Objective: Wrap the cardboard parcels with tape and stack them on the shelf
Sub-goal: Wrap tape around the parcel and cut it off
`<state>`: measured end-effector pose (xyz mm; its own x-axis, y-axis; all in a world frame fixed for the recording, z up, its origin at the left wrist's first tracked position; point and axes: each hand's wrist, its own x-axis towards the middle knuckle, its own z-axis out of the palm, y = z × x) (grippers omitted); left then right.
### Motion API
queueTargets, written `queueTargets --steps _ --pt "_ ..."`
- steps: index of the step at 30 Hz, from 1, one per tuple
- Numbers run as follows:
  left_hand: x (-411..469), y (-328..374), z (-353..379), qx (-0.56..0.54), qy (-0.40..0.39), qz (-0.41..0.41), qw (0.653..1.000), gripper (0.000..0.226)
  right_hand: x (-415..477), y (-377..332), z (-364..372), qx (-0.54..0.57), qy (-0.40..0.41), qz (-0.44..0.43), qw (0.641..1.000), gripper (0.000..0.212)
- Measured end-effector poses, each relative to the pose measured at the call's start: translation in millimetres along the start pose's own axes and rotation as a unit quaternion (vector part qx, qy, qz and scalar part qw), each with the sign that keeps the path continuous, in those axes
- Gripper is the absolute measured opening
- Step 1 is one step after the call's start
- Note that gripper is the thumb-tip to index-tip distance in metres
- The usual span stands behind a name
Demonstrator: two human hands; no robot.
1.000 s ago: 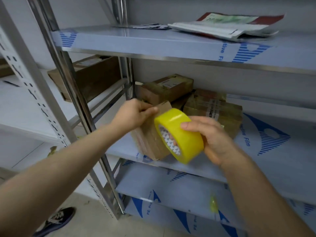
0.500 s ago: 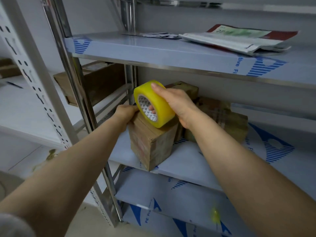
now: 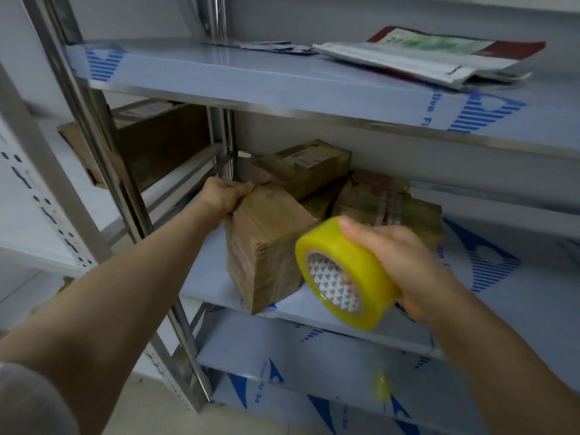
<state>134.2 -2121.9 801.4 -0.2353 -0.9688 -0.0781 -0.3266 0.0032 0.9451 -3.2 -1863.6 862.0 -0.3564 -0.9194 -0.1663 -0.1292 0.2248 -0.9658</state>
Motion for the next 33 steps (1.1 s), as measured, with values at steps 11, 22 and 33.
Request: queueTargets --steps 11,22,33 --pt "-14 33 25 0.454 0.018 0.130 0.881 0.047 20 110 37 0.036 0.036 0.021 0.999 0.057" --pt "15 38 35 0.465 -0.035 0.119 0.877 0.046 39 129 52 0.056 0.070 0.003 0.996 0.050" --pt "-41 37 55 0.551 -0.051 0.107 0.826 0.124 55 132 62 0.102 0.092 0.047 0.989 0.048"
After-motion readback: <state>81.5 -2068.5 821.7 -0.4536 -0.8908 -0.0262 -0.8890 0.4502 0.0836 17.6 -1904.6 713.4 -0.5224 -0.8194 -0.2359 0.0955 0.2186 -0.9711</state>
